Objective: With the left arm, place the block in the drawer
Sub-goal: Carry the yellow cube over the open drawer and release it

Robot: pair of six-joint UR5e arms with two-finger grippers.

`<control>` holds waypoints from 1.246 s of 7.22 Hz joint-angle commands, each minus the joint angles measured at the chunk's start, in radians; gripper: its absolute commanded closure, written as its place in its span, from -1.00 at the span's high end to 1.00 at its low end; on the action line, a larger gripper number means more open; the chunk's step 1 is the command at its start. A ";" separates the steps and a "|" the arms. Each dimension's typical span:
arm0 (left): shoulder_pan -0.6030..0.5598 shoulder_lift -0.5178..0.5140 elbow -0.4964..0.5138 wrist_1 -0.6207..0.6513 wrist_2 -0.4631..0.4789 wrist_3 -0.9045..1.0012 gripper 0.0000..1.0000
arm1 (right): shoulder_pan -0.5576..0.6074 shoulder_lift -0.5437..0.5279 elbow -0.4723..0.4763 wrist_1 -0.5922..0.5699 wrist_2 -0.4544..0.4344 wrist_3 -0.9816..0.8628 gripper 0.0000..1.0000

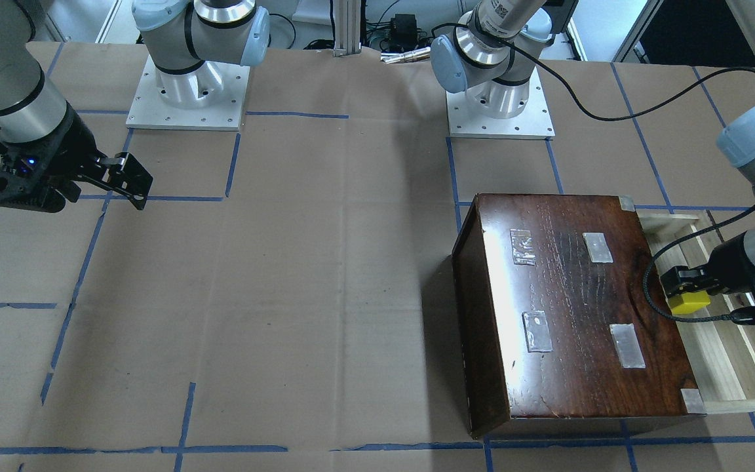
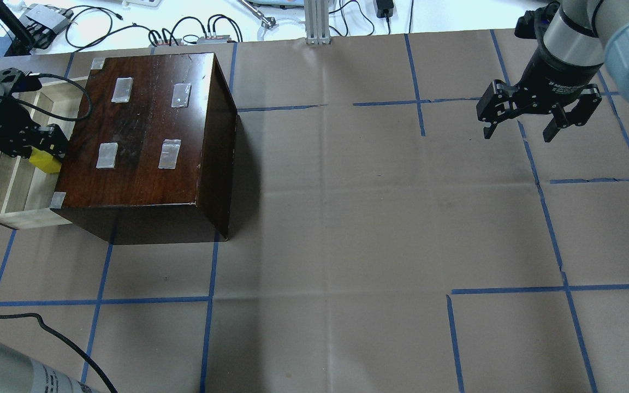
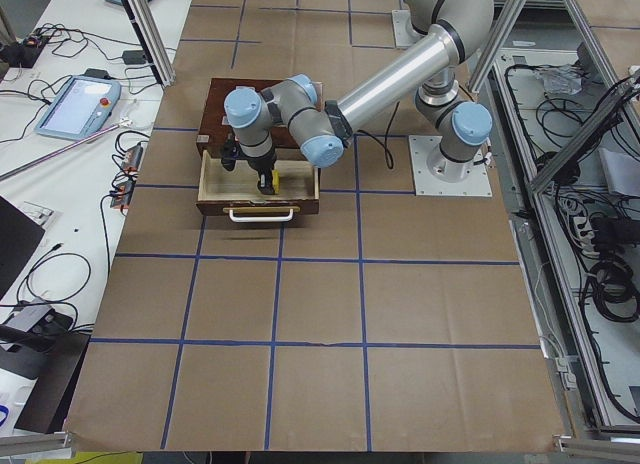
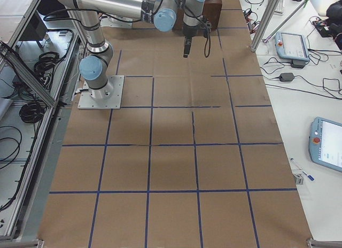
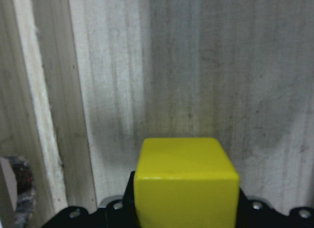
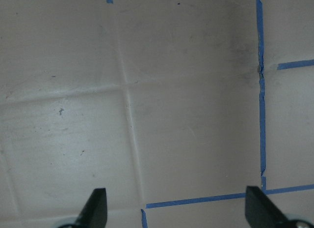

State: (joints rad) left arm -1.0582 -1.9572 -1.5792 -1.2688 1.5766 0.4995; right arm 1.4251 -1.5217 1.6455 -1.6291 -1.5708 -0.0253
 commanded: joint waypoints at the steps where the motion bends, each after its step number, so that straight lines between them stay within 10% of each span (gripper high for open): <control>1: 0.000 0.007 0.002 0.009 -0.003 0.001 0.96 | 0.000 0.000 0.000 0.000 0.000 -0.001 1.00; 6: -0.025 0.188 0.030 -0.058 0.000 -0.025 0.97 | 0.000 0.000 0.000 0.000 0.000 -0.001 1.00; 9: -0.274 0.338 0.005 -0.179 0.005 -0.310 0.98 | 0.000 0.002 0.000 0.000 0.000 0.001 1.00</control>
State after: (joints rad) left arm -1.2250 -1.6816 -1.5586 -1.4133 1.5821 0.3119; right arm 1.4251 -1.5215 1.6455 -1.6291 -1.5708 -0.0247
